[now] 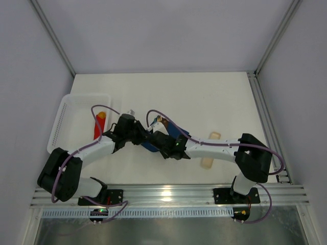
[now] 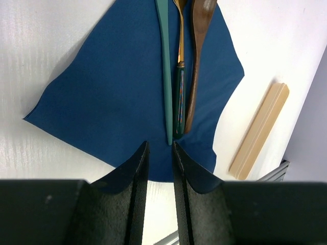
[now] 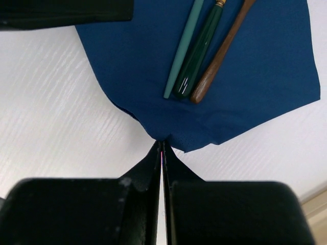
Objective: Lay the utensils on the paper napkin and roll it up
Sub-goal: Roll the napkin at the center of the board.
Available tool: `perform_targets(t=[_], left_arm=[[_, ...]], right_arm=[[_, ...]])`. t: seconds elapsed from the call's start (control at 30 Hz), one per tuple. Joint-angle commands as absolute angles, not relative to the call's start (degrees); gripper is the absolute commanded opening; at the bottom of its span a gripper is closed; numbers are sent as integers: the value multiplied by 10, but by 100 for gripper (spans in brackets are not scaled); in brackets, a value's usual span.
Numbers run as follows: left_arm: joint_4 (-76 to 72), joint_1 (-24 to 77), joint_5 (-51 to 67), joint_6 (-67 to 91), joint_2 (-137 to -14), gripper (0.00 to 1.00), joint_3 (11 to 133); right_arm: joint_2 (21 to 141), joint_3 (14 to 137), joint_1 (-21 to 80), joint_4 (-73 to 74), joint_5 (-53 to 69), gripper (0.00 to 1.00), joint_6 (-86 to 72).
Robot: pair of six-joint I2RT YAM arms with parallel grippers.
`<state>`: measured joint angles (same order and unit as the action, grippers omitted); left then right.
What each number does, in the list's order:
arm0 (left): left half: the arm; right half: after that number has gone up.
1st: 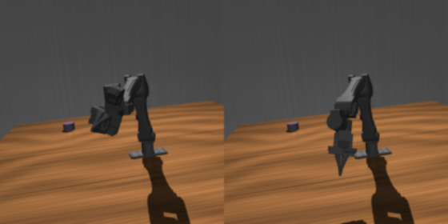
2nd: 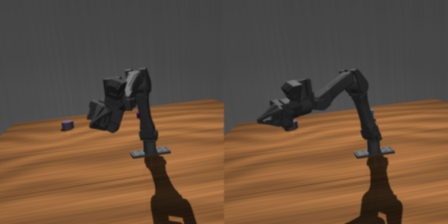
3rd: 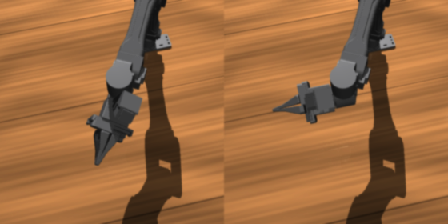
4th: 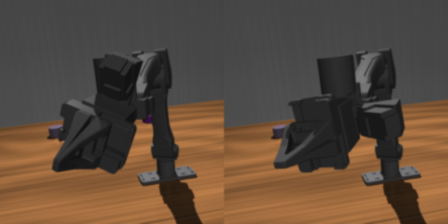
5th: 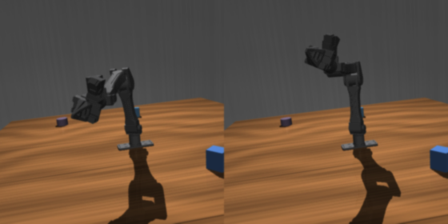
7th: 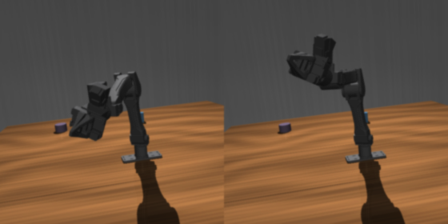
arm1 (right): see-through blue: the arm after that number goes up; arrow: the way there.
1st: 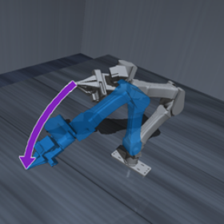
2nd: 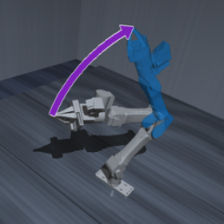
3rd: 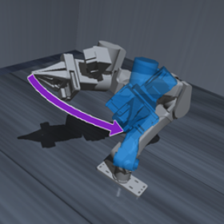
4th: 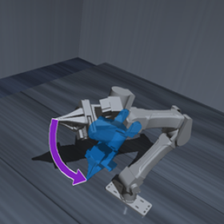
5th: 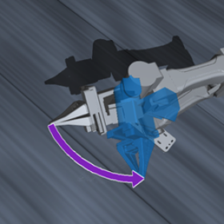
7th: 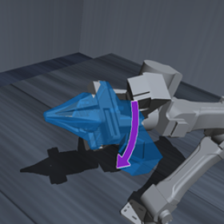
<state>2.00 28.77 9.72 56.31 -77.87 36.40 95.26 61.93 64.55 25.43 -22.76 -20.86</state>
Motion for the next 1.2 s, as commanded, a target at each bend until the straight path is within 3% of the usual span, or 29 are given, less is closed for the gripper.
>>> perform_targets(t=[0.0, 1.17], left_arm=[[21, 290, 84, 548, -768, 26, 380], [41, 318, 77, 554, -737, 26, 381]], right_arm=[[961, 642, 632, 257, -247, 4, -213], [1013, 682, 570, 200, -184, 4, -160]])
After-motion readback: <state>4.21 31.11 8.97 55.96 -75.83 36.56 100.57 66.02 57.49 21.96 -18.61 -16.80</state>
